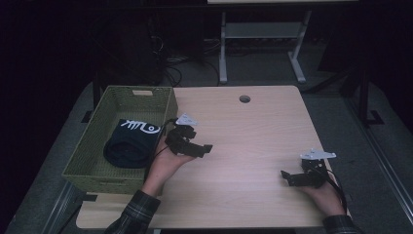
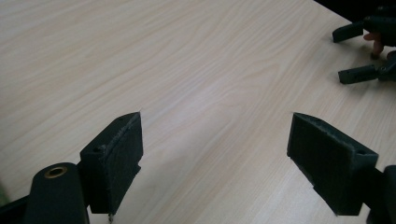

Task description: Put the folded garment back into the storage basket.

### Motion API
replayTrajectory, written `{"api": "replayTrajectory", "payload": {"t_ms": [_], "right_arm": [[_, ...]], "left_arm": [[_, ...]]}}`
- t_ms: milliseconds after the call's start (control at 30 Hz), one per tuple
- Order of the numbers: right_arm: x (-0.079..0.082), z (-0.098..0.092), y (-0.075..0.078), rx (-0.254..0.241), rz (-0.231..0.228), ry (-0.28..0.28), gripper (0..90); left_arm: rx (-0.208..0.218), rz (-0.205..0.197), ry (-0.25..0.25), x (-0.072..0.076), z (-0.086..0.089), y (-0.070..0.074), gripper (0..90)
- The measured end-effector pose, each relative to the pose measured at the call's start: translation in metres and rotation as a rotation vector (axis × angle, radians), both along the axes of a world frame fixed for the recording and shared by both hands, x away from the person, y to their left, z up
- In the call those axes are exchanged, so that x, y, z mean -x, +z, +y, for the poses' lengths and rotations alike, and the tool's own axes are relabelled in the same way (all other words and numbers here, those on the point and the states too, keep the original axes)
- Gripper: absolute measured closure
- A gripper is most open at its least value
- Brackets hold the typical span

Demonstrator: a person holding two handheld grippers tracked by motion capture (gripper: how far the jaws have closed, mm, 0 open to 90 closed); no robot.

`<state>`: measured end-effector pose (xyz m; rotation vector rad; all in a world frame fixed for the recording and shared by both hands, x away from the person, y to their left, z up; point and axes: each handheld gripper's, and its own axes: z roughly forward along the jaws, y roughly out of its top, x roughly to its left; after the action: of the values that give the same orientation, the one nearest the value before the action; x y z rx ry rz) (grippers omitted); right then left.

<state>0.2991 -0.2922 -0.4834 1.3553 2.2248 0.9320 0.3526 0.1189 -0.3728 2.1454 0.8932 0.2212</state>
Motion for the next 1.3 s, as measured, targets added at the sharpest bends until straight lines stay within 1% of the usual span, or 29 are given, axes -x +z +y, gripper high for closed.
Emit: {"api": "replayTrajectory", "payload": {"t_ms": [33, 67, 267, 367, 433, 467, 500, 600, 633, 667, 733, 800, 867, 900, 1000, 1100, 1133, 1167, 1200, 1233, 1300], "right_arm": [[0.000, 0.000, 0.000, 0.000, 0.000, 0.000, 2.3], [0.000, 0.000, 0.000, 0.000, 0.000, 0.000, 2.3], [0.000, 0.000, 0.000, -0.001, 0.000, 0.001, 2.3], [0.000, 0.000, 0.000, 0.000, -0.001, 0.003, 2.3], [0.000, 0.000, 0.000, 0.000, -0.001, 0.003, 2.3], [0.000, 0.000, 0.000, 0.000, -0.001, 0.003, 2.3], [0.000, 0.000, 0.000, 0.000, -0.001, 0.004, 2.3], [0.000, 0.000, 0.000, 0.000, 0.000, 0.003, 2.3], [0.000, 0.000, 0.000, 0.000, 0.000, 0.003, 2.3], [0.000, 0.000, 0.000, 0.000, 0.000, 0.003, 2.2], [0.000, 0.000, 0.000, 0.000, -0.001, 0.004, 2.3], [0.000, 0.000, 0.000, 0.000, 0.000, 0.004, 2.3], [0.000, 0.000, 0.000, -0.001, 0.000, 0.003, 2.3], [0.000, 0.000, 0.000, -0.001, 0.000, 0.004, 2.3], [0.000, 0.000, 0.000, -0.001, 0.000, 0.004, 2.3], [0.000, 0.000, 0.000, -0.001, 0.001, 0.004, 2.3], [0.000, 0.000, 0.000, -0.001, 0.001, 0.005, 2.3], [0.000, 0.000, 0.000, -0.001, 0.000, 0.006, 2.3], [0.000, 0.000, 0.000, -0.001, 0.000, 0.006, 2.3], [0.000, 0.000, 0.000, -0.001, 0.000, 0.006, 2.3], [0.000, 0.000, 0.000, -0.001, 0.000, 0.007, 2.3]], "left_arm": [[0.000, 0.000, 0.000, 0.000, 0.000, 0.000, 17.6], [-0.008, -0.003, -0.007, 0.001, -0.003, -0.005, 17.6], [-0.020, -0.004, -0.016, 0.005, -0.014, -0.021, 17.6], [-0.021, -0.001, -0.019, 0.006, -0.019, -0.030, 17.6], [-0.031, 0.002, -0.021, 0.007, -0.022, -0.039, 17.7], [-0.031, 0.002, -0.021, 0.007, -0.022, -0.039, 17.7], [-0.034, 0.000, -0.022, 0.007, -0.026, -0.046, 17.7], [-0.044, -0.010, -0.018, 0.008, -0.029, -0.056, 17.7], [-0.044, -0.010, -0.018, 0.008, -0.029, -0.056, 17.7], [-0.050, -0.017, -0.017, 0.009, -0.030, -0.062, 17.7], [-0.054, -0.021, -0.016, 0.009, -0.030, -0.065, 17.7], [-0.061, -0.034, -0.005, 0.009, -0.030, -0.073, 17.7], [-0.056, -0.033, 0.004, 0.010, -0.030, -0.075, 17.7], [-0.076, -0.042, 0.006, 0.010, -0.030, -0.081, 17.7], [-0.105, -0.044, 0.009, 0.010, -0.030, -0.088, 17.7], [-0.120, -0.048, 0.004, 0.009, -0.030, -0.095, 17.1], [-0.130, -0.050, 0.011, 0.010, -0.031, -0.099, 16.2], [-0.139, -0.057, 0.003, 0.010, -0.031, -0.101, 16.1], [-0.139, -0.057, 0.003, 0.010, -0.031, -0.101, 13.8], [-0.136, -0.071, -0.005, 0.011, -0.030, -0.102, 13.8], [-0.120, -0.080, -0.022, 0.012, -0.029, -0.104, 13.4]]}}
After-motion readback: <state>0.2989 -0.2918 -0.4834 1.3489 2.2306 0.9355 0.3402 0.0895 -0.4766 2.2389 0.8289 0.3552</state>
